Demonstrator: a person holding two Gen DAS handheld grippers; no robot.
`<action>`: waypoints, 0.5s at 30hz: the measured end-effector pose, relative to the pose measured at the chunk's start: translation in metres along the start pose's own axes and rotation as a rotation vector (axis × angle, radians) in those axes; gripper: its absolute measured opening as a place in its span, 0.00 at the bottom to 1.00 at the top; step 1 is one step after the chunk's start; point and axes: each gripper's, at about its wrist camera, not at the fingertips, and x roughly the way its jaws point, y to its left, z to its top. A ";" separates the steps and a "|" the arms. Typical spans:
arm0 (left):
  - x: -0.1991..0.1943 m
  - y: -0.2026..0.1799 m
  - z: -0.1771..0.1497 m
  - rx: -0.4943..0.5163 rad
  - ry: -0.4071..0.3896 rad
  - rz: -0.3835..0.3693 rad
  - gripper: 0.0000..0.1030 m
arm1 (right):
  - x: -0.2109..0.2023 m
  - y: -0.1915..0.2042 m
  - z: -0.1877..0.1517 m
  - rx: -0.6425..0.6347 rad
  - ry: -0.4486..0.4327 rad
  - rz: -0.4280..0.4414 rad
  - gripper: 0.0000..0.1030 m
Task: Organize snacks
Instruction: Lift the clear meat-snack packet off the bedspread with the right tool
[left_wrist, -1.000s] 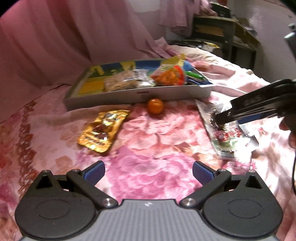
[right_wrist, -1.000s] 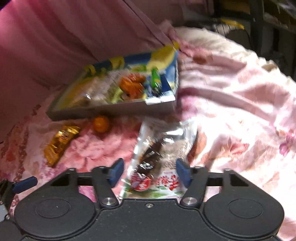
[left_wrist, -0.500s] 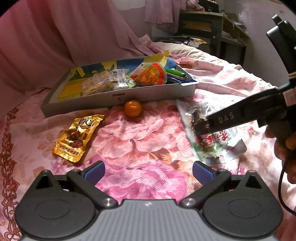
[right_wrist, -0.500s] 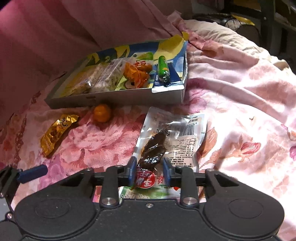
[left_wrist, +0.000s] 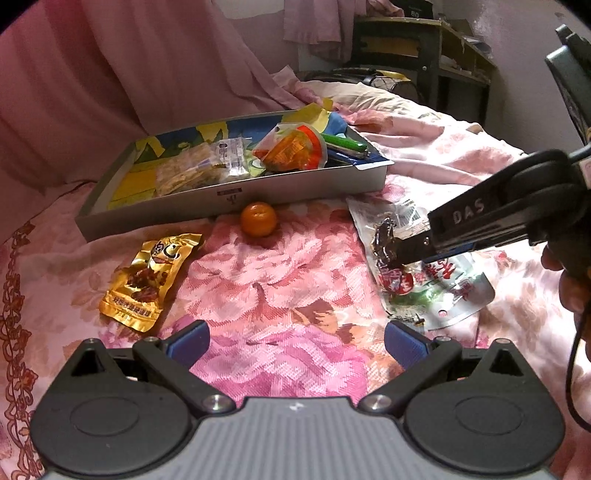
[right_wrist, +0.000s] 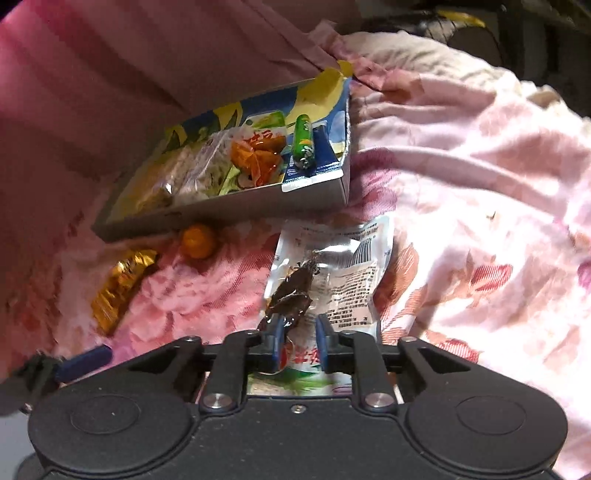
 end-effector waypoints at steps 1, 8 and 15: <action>0.001 0.001 0.001 -0.002 0.005 0.003 0.99 | 0.001 -0.002 0.001 0.016 0.005 0.009 0.24; 0.006 0.005 -0.001 -0.022 0.021 -0.009 0.99 | 0.016 -0.001 0.003 0.090 0.066 0.093 0.41; 0.009 -0.007 0.000 -0.005 0.023 -0.061 0.99 | 0.024 0.020 0.007 -0.060 0.043 0.069 0.41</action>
